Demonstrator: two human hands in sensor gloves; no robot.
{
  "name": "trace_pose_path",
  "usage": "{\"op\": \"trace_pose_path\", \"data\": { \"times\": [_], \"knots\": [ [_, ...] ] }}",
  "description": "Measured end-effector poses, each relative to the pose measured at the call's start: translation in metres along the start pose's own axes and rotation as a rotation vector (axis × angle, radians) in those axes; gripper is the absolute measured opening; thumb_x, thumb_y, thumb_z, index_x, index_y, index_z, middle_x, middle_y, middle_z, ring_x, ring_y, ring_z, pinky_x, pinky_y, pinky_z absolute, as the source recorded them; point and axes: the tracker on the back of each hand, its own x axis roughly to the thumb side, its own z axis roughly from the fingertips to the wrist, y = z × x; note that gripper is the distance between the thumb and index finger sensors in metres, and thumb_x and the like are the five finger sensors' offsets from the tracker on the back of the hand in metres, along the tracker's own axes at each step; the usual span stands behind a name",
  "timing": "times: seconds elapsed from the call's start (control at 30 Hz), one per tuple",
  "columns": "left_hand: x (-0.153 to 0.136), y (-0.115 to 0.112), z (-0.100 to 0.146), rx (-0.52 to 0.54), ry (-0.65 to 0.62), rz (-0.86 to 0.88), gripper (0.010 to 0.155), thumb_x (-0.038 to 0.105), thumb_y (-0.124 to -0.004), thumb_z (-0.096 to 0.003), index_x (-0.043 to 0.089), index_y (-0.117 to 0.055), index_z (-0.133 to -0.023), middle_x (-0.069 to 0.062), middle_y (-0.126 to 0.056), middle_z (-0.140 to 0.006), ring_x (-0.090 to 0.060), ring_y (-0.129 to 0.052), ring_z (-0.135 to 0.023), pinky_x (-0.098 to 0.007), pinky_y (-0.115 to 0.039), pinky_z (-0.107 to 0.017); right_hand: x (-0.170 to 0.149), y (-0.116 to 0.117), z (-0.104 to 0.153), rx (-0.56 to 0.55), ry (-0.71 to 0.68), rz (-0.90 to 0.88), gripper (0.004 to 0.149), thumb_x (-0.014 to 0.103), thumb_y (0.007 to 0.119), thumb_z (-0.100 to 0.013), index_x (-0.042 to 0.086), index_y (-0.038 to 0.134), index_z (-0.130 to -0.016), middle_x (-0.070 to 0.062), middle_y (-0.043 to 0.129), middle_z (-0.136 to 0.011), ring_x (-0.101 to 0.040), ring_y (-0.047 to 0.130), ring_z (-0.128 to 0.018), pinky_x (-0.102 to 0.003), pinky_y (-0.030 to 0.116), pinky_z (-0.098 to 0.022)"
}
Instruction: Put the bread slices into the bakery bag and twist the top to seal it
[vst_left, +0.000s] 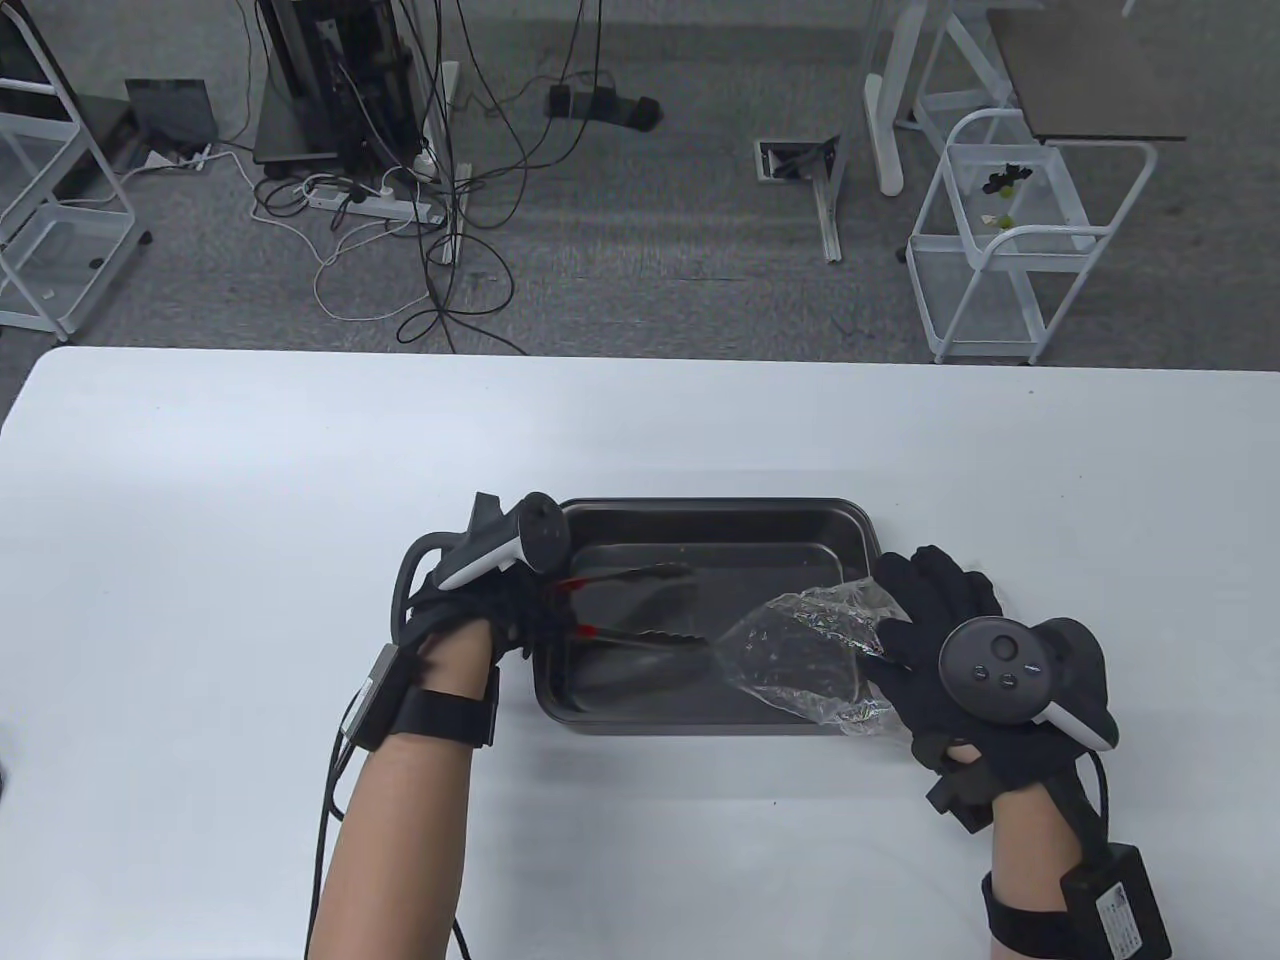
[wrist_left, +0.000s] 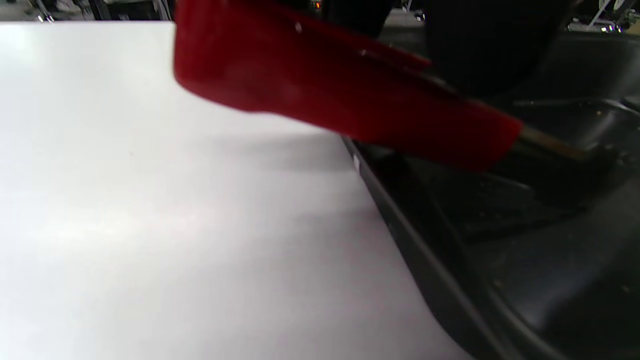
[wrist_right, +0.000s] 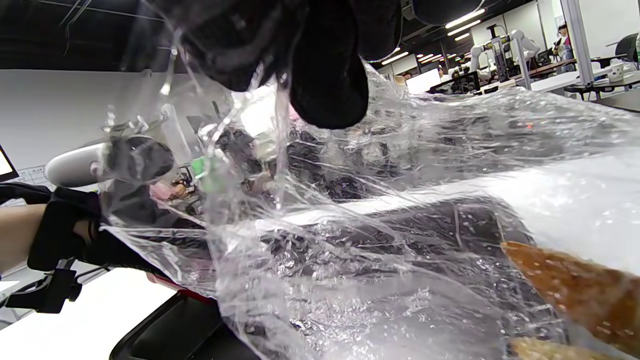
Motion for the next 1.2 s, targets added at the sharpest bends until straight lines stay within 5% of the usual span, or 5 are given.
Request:
{"op": "trace_pose_path", "data": {
  "times": [0.3, 0.57, 0.8, 1.03, 1.2],
  "knots": [
    [0.044, 0.040, 0.078, 0.346, -0.177, 0.179, 0.067, 0.061, -0.078, -0.0435, 0.027, -0.074, -0.101, -0.008, -0.081, -0.101, -0.033, -0.089, -0.089, -0.065, -0.046, -0.083, 0.009, -0.001, 0.002, -0.061, 0.032, 0.051, 0.045, 0.033, 0.083, -0.049, -0.007, 0.092, -0.068, -0.030, 0.057, -0.113, -0.066, 0.043, -0.101, -0.078, 0.033, -0.068],
    [0.160, 0.005, 0.158, 0.469, -0.514, 0.021, 0.075, 0.064, -0.081, -0.0416, 0.033, -0.062, -0.107, -0.007, -0.067, -0.112, -0.034, -0.076, -0.101, -0.067, -0.039, -0.085, 0.021, -0.001, 0.005, -0.168, 0.091, 0.058, 0.044, 0.032, 0.084, -0.048, -0.009, 0.094, -0.061, -0.031, 0.064, -0.110, -0.065, 0.050, -0.099, -0.078, 0.036, -0.067],
    [0.200, -0.017, 0.149, 0.572, -0.433, -0.027, 0.075, 0.064, -0.083, -0.0413, 0.032, -0.064, -0.106, -0.008, -0.061, -0.114, -0.035, -0.070, -0.105, -0.068, -0.037, -0.085, 0.030, -0.005, 0.010, -0.242, 0.113, 0.052, 0.044, 0.031, 0.084, -0.047, -0.011, 0.095, -0.057, -0.032, 0.069, -0.107, -0.065, 0.054, -0.097, -0.077, 0.038, -0.067],
    [0.207, -0.014, 0.149, 0.655, -0.434, 0.068, 0.041, 0.049, -0.084, -0.0471, 0.038, -0.087, -0.086, -0.002, -0.076, -0.106, -0.032, -0.077, -0.101, -0.066, -0.039, -0.084, 0.025, -0.014, 0.015, -0.234, 0.136, 0.013, 0.045, 0.031, 0.084, -0.047, -0.011, 0.095, -0.057, -0.033, 0.068, -0.106, -0.066, 0.054, -0.097, -0.077, 0.038, -0.066],
    [0.196, 0.010, 0.163, 0.621, -0.416, 0.012, 0.039, 0.045, -0.084, -0.0448, 0.038, -0.089, -0.083, -0.001, -0.079, -0.105, -0.032, -0.077, -0.102, -0.067, -0.039, -0.085, 0.022, -0.022, 0.022, -0.163, 0.112, -0.116, 0.056, 0.039, 0.078, -0.052, -0.009, 0.086, -0.080, -0.036, 0.050, -0.113, -0.068, 0.047, -0.098, -0.078, 0.035, -0.067]
  ]
}}
